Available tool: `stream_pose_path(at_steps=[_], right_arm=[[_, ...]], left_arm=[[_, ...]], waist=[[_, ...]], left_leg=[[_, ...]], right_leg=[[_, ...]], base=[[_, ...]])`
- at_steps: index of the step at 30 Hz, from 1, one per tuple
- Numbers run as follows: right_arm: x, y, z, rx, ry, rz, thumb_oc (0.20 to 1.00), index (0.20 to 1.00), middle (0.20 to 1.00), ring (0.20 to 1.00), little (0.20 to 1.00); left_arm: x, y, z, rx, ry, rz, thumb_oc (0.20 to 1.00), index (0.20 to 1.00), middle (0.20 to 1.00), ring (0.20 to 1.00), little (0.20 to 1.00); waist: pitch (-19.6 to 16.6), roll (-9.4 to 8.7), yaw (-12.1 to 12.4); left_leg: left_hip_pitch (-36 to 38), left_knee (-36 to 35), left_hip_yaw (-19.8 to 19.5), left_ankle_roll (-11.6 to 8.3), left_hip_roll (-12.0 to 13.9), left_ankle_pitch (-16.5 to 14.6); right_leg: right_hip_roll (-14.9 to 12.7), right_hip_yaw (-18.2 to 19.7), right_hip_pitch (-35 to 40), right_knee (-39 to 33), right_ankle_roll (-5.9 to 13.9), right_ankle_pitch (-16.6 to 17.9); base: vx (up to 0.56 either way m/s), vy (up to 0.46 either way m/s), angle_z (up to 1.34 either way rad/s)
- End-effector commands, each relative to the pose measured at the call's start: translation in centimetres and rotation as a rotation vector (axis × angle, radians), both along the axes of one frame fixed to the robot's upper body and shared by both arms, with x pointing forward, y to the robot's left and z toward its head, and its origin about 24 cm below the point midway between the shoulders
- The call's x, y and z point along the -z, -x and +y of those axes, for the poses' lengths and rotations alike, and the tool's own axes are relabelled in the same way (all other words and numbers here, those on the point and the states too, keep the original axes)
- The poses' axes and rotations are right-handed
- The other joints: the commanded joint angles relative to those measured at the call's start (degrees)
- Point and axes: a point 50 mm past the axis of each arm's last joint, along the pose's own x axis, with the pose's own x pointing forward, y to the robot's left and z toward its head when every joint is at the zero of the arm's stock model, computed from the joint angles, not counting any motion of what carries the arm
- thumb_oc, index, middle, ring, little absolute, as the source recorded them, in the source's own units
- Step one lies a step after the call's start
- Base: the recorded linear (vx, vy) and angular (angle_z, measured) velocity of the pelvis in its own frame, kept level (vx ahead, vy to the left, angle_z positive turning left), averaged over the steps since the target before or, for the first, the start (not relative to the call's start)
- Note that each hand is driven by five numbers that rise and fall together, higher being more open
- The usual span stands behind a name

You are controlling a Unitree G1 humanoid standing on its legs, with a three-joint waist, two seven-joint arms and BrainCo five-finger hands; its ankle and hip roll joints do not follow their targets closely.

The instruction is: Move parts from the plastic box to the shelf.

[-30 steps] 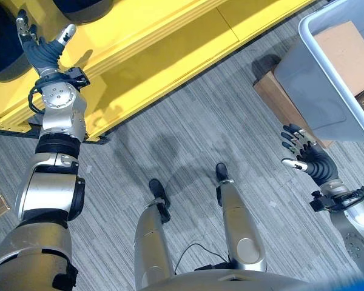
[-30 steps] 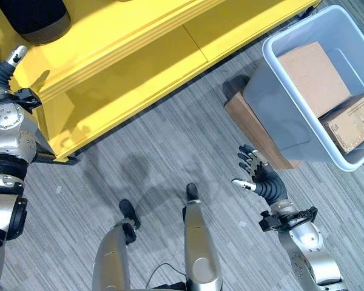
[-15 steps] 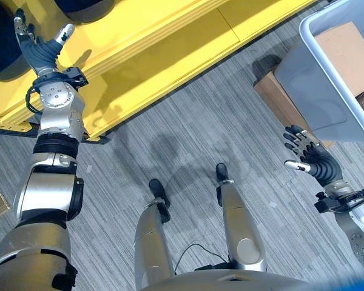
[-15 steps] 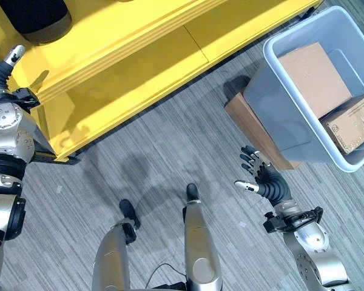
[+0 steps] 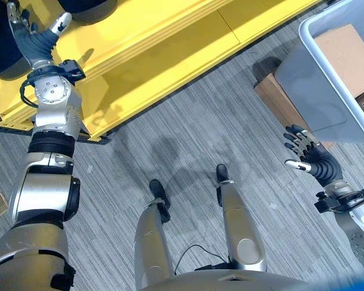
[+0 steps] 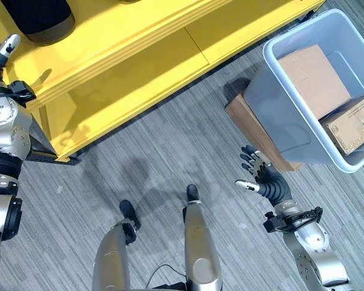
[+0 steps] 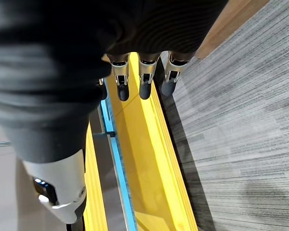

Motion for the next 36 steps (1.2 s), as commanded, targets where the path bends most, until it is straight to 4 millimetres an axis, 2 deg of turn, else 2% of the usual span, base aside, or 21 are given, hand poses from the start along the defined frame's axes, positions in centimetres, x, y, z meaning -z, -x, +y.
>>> stream_pose_path(at_steps=[1, 3, 8, 12, 14, 15, 17, 23, 24, 32, 36], right_arm=[[-1.4, 0.0, -0.7, 0.022, -0.006, -0.071, 1.0, 1.0, 1.0, 1.0, 1.0], [-1.1, -0.1, -1.0, 0.034, -0.001, -0.06, 1.0, 1.0, 1.0, 1.0, 1.0], [-0.8, -0.2, -1.0, 0.036, 0.001, -0.049, 1.0, 1.0, 1.0, 1.0, 1.0], [-0.7, -0.3, -0.7, 0.025, 0.02, -0.046, 1.0, 1.0, 1.0, 1.0, 1.0], [-0.7, -0.3, -0.8, 0.021, 0.034, -0.041, 1.0, 1.0, 1.0, 1.0, 1.0], [-0.7, -0.3, -0.8, 0.021, 0.035, -0.041, 1.0, 1.0, 1.0, 1.0, 1.0], [-0.9, -0.4, -0.9, 0.013, 0.051, -0.043, 1.0, 1.0, 1.0, 1.0, 1.0], [-0.8, -0.2, -0.8, -0.009, 0.071, -0.03, 1.0, 1.0, 1.0, 1.0, 1.0], [-0.8, -0.1, -0.8, -0.016, 0.075, -0.021, 1.0, 1.0, 1.0, 1.0, 1.0], [-0.9, -0.1, -0.9, -0.021, 0.086, -0.011, 1.0, 1.0, 1.0, 1.0, 1.0], [-1.0, -0.1, -0.9, -0.017, 0.089, -0.009, 1.0, 1.0, 1.0, 1.0, 1.0]], left_arm=[[-1.4, 1.6, 0.2, -0.018, -0.104, -0.117, 1.0, 1.0, 1.0, 1.0, 1.0], [-1.7, 2.3, -1.0, 0.041, -0.14, -0.165, 1.0, 1.0, 1.0, 1.0, 1.0], [-1.2, 2.6, -1.5, 0.074, -0.157, -0.175, 1.0, 1.0, 1.0, 1.0, 1.0], [0.4, 3.2, -1.8, 0.105, -0.196, -0.136, 1.0, 1.0, 1.0, 1.0, 1.0], [2.5, 3.7, -1.6, 0.092, -0.279, -0.048, 1.0, 1.0, 1.0, 1.0, 1.0], [2.5, 3.7, -1.6, 0.092, -0.279, -0.047, 1.0, 1.0, 1.0, 1.0, 1.0], [4.4, 4.6, -1.4, 0.05, -0.494, 0.09, 1.0, 1.0, 1.0, 1.0, 1.0], [6.4, 5.4, -1.2, 0.029, -0.639, 0.206, 1.0, 1.0, 1.0, 1.0, 1.0], [8.0, 5.6, -1.4, 0.043, -0.68, 0.271, 1.0, 1.0, 1.0, 1.0, 1.0], [10.4, 5.3, -2.3, 0.098, -0.729, 0.381, 1.0, 1.0, 1.0, 1.0, 1.0], [11.0, 4.8, -2.2, 0.077, -0.766, 0.437, 1.0, 1.0, 1.0, 1.0, 1.0]], waist=[[-3.83, -0.19, -0.22], [-4.03, 0.15, 0.14], [-4.28, 0.47, 0.37], [-4.55, 0.68, 0.89], [-4.82, 0.79, 1.53], [-4.82, 0.79, 1.5], [-4.89, 0.83, 2.44], [-5.02, 0.7, 3.34], [-5.19, 0.5, 3.68], [-5.4, 0.09, 3.97], [-5.54, 0.09, 3.87]], left_leg=[[2.04, 2.17, -5.8, -1.63, 0.5, -2.19], [3.17, 1.77, -5.91, -1.66, 0.37, -2.18], [4.27, 1.36, -6.12, -1.71, 0.23, -2.08], [5.45, 0.89, -6.52, -1.72, -0.01, -1.86], [6.3, 0.55, -6.99, -1.66, -0.24, -1.61], [6.32, 0.54, -7.0, -1.66, -0.25, -1.6], [7.46, -0.15, -7.46, -1.69, -0.33, -1.22], [8.13, -0.95, -7.9, -1.67, -0.64, -0.59], [8.0, -0.84, -8.18, -1.58, -0.75, -0.35], [7.86, -0.9, -8.44, -1.51, -0.58, -0.05], [7.45, -0.7, -8.32, -1.46, -0.47, -0.1]], right_leg=[[-1.94, 0.37, 2.97, -3.56, 1.21, 3.33], [-2.14, 0.11, 4.29, -3.71, 1.15, 3.15], [-2.31, -0.15, 5.65, -4.02, 1.09, 3.07], [-2.63, -0.79, 7.53, -4.67, 1.09, 3.23], [-2.72, -1.16, 8.84, -5.09, 0.99, 3.16], [-2.72, -1.17, 8.86, -5.1, 0.99, 3.16], [-2.96, -1.9, 10.54, -5.44, 1.0, 3.1], [-3.14, -2.78, 11.62, -6.23, 1.04, 3.44], [-3.16, -3.02, 11.68, -6.04, 0.96, 3.4], [-3.05, -3.1, 11.76, -6.0, 0.81, 3.2], [-2.99, -2.94, 11.34, -5.9, 0.85, 3.22]], base=[[0.01, -0.012, 0.04], [0.01, -0.004, 0.02], [0.0, -0.004, 0.03], [-0.02, -0.009, 0.1], [-0.04, 0.004, 0.13], [-0.04, -0.003, 0.09], [-0.04, -0.008, 0.11], [-0.03, 0.006, 0.12], [-0.05, 0.024, 0.09], [-0.01, 0.004, 0.02], [0.0, 0.0, 0.0]])
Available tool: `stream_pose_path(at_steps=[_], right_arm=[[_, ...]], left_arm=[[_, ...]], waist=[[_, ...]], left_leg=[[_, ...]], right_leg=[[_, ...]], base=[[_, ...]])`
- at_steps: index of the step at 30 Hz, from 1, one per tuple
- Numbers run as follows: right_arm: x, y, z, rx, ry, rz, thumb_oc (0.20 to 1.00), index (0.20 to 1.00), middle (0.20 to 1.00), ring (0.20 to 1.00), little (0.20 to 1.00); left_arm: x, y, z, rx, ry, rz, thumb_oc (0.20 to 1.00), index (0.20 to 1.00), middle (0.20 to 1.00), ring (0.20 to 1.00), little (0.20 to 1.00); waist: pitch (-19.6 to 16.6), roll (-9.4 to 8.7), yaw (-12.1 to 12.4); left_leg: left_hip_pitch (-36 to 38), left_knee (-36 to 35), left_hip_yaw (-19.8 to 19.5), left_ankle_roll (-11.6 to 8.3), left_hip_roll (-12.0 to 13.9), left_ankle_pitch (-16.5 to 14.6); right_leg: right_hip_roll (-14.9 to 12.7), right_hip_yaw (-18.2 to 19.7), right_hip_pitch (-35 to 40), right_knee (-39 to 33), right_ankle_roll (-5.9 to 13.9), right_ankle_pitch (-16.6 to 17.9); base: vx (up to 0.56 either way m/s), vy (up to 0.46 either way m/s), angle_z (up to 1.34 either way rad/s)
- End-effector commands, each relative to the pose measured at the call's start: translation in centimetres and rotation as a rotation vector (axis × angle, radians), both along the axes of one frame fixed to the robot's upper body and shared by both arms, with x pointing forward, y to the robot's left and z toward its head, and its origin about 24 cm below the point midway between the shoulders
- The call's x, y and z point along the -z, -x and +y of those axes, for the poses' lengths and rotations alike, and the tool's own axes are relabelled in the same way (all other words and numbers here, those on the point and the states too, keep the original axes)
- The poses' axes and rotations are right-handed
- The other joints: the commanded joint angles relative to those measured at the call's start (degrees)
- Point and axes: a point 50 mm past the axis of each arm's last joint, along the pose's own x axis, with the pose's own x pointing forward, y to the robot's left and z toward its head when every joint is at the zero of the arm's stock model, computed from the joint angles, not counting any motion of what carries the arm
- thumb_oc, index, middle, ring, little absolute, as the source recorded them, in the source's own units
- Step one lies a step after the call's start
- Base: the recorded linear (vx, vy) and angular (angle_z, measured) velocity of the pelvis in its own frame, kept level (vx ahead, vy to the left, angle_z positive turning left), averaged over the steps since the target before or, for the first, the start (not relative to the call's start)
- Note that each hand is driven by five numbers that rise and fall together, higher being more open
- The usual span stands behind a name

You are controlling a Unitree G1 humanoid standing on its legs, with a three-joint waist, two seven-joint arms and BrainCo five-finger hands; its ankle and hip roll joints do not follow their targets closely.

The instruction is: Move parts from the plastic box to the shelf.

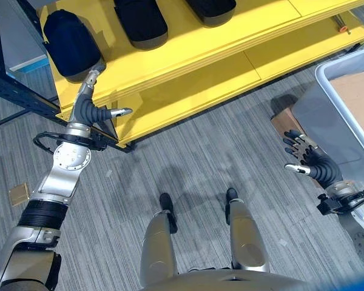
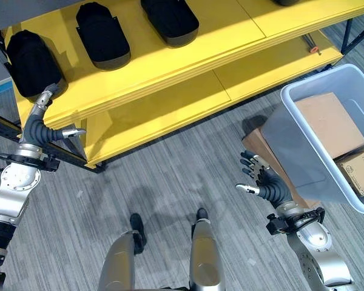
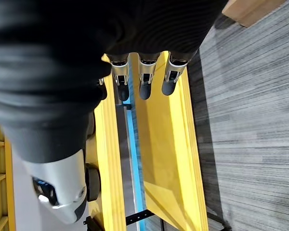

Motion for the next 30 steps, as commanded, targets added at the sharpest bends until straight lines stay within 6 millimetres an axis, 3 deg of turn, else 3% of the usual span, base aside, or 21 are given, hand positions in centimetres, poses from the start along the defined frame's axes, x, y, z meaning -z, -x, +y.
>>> stream_pose_path(at_steps=[1, 9, 20, 30], right_arm=[[-1.7, -0.1, -0.2, -0.004, 0.036, -0.081, 1.0, 1.0, 1.0, 1.0, 1.0], [-1.8, -0.1, -0.5, 0.007, 0.039, -0.075, 1.0, 1.0, 1.0, 1.0, 1.0], [-2.6, -0.6, -0.5, -0.006, 0.055, -0.093, 1.0, 1.0, 1.0, 1.0, 1.0], [-2.9, -0.9, -0.1, -0.044, 0.062, -0.093, 1.0, 1.0, 1.0, 1.0, 1.0]], left_arm=[[-1.0, -0.7, -0.3, -0.005, -0.08, -0.018, 1.0, 1.0, 1.0, 1.0, 1.0], [-0.5, -1.6, 0.4, -0.074, -0.135, 0.033, 1.0, 1.0, 1.0, 1.0, 1.0], [0.5, -2.9, 3.7, -0.261, -0.109, 0.135, 1.0, 1.0, 1.0, 1.0, 1.0], [-0.2, -3.9, 4.9, -0.324, -0.091, 0.159, 1.0, 1.0, 1.0, 1.0, 1.0]], waist=[[-3.05, -0.97, -0.58], [-3.1, -1.18, -0.87], [-2.62, -1.97, -1.4], [-2.56, -2.5, -1.62]], left_leg=[[0.15, 1.29, -4.45, -1.43, 1.3, -0.26], [-0.39, 1.52, -4.18, -1.34, 1.4, -0.32], [-1.36, 2.74, -3.81, -1.17, 1.53, -0.81], [-2.2, 3.53, -3.9, -1.0, 1.27, -1.21]], right_leg=[[-1.02, 1.03, 1.47, -5.36, 1.29, 5.7], [-0.95, 1.06, 0.78, -4.99, 1.35, 5.59], [-0.95, 1.53, -0.16, -4.47, 1.54, 5.57], [-1.14, 1.68, -0.66, -4.25, 1.69, 5.59]], base=[[0.0, 0.0, 0.0], [0.0, 0.004, 0.0], [0.0, 0.022, -0.04], [0.0, 0.013, 0.0]])
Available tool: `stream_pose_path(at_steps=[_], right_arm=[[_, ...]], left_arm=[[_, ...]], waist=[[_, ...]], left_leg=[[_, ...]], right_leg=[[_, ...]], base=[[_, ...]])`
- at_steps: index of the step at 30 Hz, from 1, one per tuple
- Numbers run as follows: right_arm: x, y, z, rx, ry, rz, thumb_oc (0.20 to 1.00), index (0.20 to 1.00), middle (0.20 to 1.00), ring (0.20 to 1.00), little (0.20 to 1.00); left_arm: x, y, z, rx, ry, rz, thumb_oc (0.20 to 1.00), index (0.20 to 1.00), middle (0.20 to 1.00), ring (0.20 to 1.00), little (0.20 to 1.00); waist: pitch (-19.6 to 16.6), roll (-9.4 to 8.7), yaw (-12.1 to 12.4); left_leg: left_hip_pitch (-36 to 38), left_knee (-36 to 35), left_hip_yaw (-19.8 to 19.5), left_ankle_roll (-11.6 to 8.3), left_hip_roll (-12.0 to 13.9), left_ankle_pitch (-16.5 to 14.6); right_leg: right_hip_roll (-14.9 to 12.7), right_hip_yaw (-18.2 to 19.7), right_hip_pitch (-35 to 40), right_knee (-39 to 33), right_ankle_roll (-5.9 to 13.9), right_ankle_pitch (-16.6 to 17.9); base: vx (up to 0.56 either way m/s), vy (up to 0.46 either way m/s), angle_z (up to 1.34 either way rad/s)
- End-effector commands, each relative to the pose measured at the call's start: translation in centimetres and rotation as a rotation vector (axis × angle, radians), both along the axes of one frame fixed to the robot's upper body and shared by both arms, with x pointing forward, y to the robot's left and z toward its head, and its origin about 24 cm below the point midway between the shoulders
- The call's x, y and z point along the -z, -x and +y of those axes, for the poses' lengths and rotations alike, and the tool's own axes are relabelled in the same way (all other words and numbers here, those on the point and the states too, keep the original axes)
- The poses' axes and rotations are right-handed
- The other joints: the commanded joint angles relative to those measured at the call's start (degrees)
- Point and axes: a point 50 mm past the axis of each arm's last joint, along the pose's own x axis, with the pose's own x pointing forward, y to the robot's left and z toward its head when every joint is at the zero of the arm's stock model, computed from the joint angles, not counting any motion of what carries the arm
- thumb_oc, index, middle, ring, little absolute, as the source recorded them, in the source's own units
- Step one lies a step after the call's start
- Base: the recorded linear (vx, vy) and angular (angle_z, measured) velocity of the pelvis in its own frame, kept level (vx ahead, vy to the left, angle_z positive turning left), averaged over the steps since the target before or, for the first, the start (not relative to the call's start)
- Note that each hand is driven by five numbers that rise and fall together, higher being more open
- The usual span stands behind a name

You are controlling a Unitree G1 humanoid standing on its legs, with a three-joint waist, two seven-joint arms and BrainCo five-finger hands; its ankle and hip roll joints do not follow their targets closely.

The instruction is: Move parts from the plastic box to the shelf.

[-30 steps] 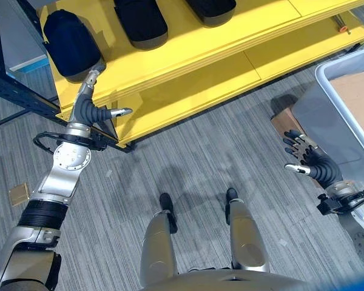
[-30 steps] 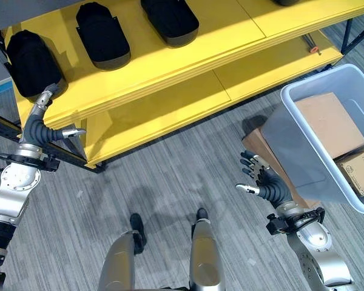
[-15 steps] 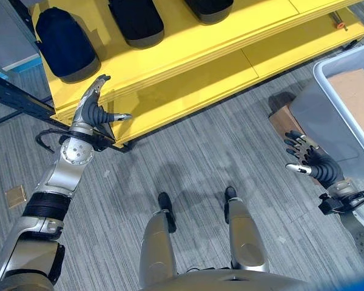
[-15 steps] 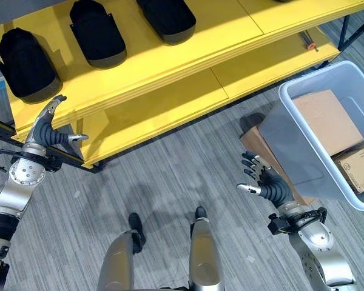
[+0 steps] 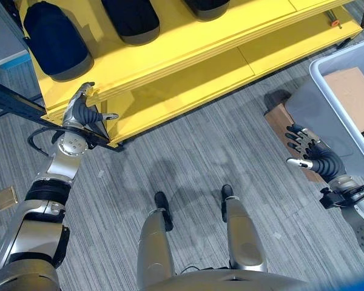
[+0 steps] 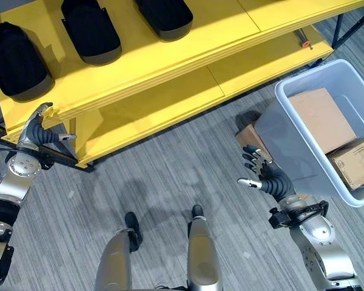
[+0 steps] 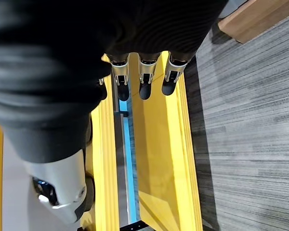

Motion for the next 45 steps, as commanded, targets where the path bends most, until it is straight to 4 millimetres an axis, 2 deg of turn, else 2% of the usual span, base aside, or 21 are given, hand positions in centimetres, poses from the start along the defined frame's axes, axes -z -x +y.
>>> stream_pose_path(at_steps=[1, 8, 12, 23, 33, 45], right_arm=[[-1.8, -0.1, 0.3, -0.05, 0.041, -0.067, 1.0, 1.0, 1.0, 1.0, 1.0], [-2.0, -0.4, 0.5, -0.07, 0.048, -0.071, 1.0, 1.0, 1.0, 1.0, 1.0], [-2.1, -0.4, 0.7, -0.078, 0.048, -0.074, 1.0, 1.0, 1.0, 1.0, 1.0], [-1.5, -0.7, 1.2, -0.106, 0.038, -0.046, 1.0, 1.0, 1.0, 1.0, 1.0], [-0.9, -0.4, 1.4, -0.123, 0.024, -0.017, 1.0, 1.0, 1.0, 1.0, 1.0], [-0.9, -0.2, 1.4, -0.131, 0.011, -0.008, 1.0, 1.0, 1.0, 1.0, 1.0]], left_arm=[[-2.4, -0.2, 0.6, -0.019, -0.012, -0.085, 1.0, 1.0, 1.0, 1.0, 1.0], [-3.9, -0.8, 1.9, -0.081, -0.018, -0.086, 1.0, 1.0, 1.0, 1.0, 1.0], [-4.6, -1.1, 1.9, -0.084, -0.019, -0.106, 1.0, 1.0, 1.0, 1.0, 1.0], [-6.4, -1.3, 2.6, -0.114, -0.01, -0.123, 1.0, 1.0, 1.0, 1.0, 1.0], [-8.6, -1.3, 4.3, -0.184, -0.021, -0.115, 1.0, 1.0, 1.0, 1.0, 1.0], [-10.4, -1.8, 4.2, -0.189, -0.065, -0.107, 1.0, 1.0, 1.0, 1.0, 1.0]], waist=[[-2.58, -0.95, -0.72], [-2.08, -1.46, -0.95], [-1.88, -1.6, -0.93], [-1.76, -2.42, -0.66], [-1.64, -3.06, -1.01], [-1.63, -3.17, -1.44]], left_leg=[[0.82, 0.12, -4.52, -1.3, 0.67, 0.96], [-0.27, 1.31, -4.46, -0.93, 0.38, 0.27], [-0.6, 1.72, -4.45, -0.71, 0.2, -0.05], [-2.32, 3.25, -4.44, -0.08, -0.56, -0.95], [-3.37, 4.12, -4.06, 0.23, -1.06, -1.72], [-3.94, 4.63, -2.32, 0.74, -1.46, -2.65]], right_leg=[[-1.39, 1.07, 1.38, -4.18, 1.03, 5.35], [-1.76, 1.29, 0.88, -4.12, 1.36, 5.39], [-1.93, 1.26, 0.77, -4.14, 1.5, 5.48], [-2.79, 1.22, 0.92, -5.45, 2.09, 6.22], [-3.49, 1.44, 0.79, -6.75, 2.68, 7.17], [-4.45, 2.73, 0.34, -10.02, 3.7, 9.61]], base=[[0.01, 0.03, 0.0], [0.01, 0.029, -0.01], [0.01, 0.035, -0.01], [0.01, 0.044, 0.04], [0.0, 0.037, 0.02], [0.01, 0.043, -0.03]])
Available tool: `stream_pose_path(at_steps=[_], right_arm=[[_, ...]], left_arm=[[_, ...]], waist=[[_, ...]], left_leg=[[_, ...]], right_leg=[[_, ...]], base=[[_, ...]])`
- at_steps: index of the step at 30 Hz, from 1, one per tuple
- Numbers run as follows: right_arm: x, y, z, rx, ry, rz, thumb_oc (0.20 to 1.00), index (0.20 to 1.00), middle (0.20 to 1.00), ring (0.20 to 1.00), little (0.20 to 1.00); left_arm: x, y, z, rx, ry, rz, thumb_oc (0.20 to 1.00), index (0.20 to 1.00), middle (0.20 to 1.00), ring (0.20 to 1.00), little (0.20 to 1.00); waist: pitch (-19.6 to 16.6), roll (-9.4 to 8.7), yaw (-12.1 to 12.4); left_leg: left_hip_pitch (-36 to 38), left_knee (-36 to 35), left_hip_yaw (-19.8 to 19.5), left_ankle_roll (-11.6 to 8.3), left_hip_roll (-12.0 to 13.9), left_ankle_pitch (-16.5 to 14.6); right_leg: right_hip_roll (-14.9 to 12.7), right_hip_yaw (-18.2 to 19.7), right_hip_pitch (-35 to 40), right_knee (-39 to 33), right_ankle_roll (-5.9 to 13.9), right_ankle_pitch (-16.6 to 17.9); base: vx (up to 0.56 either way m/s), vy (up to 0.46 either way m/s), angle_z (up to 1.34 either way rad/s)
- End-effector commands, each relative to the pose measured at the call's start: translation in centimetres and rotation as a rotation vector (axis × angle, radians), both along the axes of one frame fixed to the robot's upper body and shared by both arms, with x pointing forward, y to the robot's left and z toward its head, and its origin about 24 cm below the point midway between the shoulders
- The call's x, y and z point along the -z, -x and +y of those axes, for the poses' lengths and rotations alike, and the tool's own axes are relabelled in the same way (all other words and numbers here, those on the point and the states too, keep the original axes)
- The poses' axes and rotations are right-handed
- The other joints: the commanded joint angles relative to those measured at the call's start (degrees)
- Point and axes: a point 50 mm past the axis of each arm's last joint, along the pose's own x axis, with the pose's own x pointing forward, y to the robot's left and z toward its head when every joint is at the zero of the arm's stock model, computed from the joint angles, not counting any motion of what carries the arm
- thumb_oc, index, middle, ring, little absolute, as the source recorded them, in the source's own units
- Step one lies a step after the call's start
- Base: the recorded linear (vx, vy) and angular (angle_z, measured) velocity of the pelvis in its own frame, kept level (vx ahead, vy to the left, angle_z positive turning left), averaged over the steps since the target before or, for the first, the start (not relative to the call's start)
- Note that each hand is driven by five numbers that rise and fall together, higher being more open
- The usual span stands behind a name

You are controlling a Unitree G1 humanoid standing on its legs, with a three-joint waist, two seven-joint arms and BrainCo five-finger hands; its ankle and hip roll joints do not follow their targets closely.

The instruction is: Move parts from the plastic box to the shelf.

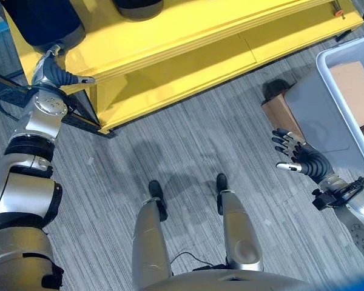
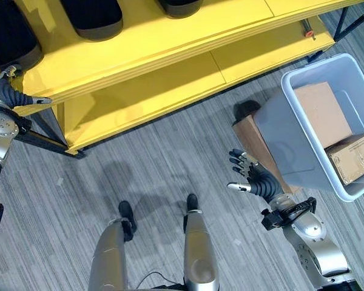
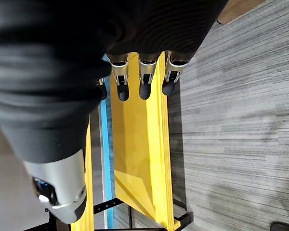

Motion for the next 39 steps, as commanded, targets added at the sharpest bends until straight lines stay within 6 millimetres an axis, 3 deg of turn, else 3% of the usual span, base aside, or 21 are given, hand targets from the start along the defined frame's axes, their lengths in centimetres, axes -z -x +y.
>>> stream_pose_path(at_steps=[1, 13, 25, 31, 35, 39], right_arm=[[-1.3, 0.2, -0.2, -0.015, -0.007, -0.052, 1.0, 1.0, 1.0, 1.0, 1.0], [-1.4, 0.0, -0.3, -0.013, -0.02, -0.051, 1.0, 1.0, 1.0, 1.0, 1.0], [-0.9, 0.4, -0.1, -0.039, -0.022, -0.025, 1.0, 1.0, 1.0, 1.0, 1.0], [-1.3, 0.2, -0.1, -0.05, 0.002, -0.034, 1.0, 1.0, 1.0, 1.0, 1.0], [-1.4, 0.1, -0.3, -0.035, 0.017, -0.048, 1.0, 1.0, 1.0, 1.0, 1.0], [-1.2, 0.1, -0.4, -0.013, 0.026, -0.053, 1.0, 1.0, 1.0, 1.0, 1.0]], left_arm=[[-2.5, 0.7, 1.4, -0.037, -0.031, -0.044, 1.0, 1.0, 1.0, 1.0, 1.0], [-4.0, 1.5, 2.9, -0.101, -0.077, -0.03, 1.0, 1.0, 1.0, 1.0, 1.0], [-2.7, 2.3, 4.4, -0.159, -0.086, 0.042, 1.0, 1.0, 1.0, 1.0, 1.0], [-1.1, 2.2, 4.3, -0.141, -0.072, 0.095, 1.0, 1.0, 1.0, 1.0, 1.0], [-0.1, 1.6, 3.3, -0.094, -0.051, 0.104, 1.0, 1.0, 1.0, 1.0, 1.0], [0.9, 0.7, 1.0, 0.017, -0.057, 0.095, 1.0, 1.0, 1.0, 1.0, 1.0]], waist=[[-3.39, -0.57, -0.41], [-3.52, -0.69, -0.94], [-4.14, -0.4, -0.72], [-4.75, 0.32, -0.17], [-4.94, 0.99, 0.13], [-5.08, 2.08, 0.84]], left_leg=[[1.5, 0.46, -2.37, -1.19, -0.42, -0.68], [1.05, 2.16, -0.33, -0.04, -1.05, -2.39], [1.53, 1.81, -0.81, -0.31, -1.26, -2.3], [4.12, 0.19, -1.54, -0.69, -1.38, -1.64], [6.51, -1.28, -2.05, -1.07, -1.81, -1.01], [9.1, -3.02, -3.17, -1.36, -2.37, -0.2]], right_leg=[[-3.21, 2.52, 2.23, -7.0, 1.7, 7.42], [-4.62, 3.32, 3.86, -12.3, 2.97, 10.34], [-4.76, 2.7, 4.21, -11.8, 2.77, 9.84], [-4.53, 2.12, 6.0, -10.87, 2.37, 8.87], [-4.61, 1.28, 8.18, -10.76, 2.14, 8.29], [-4.79, 0.34, 10.8, -10.64, 1.92, 7.86]], base=[[0.02, 0.036, -0.14], [0.04, 0.042, -0.07], [0.0, -0.003, 0.0], [0.01, -0.033, 0.03], [0.01, -0.049, 0.07], [0.0, -0.065, 0.16]])
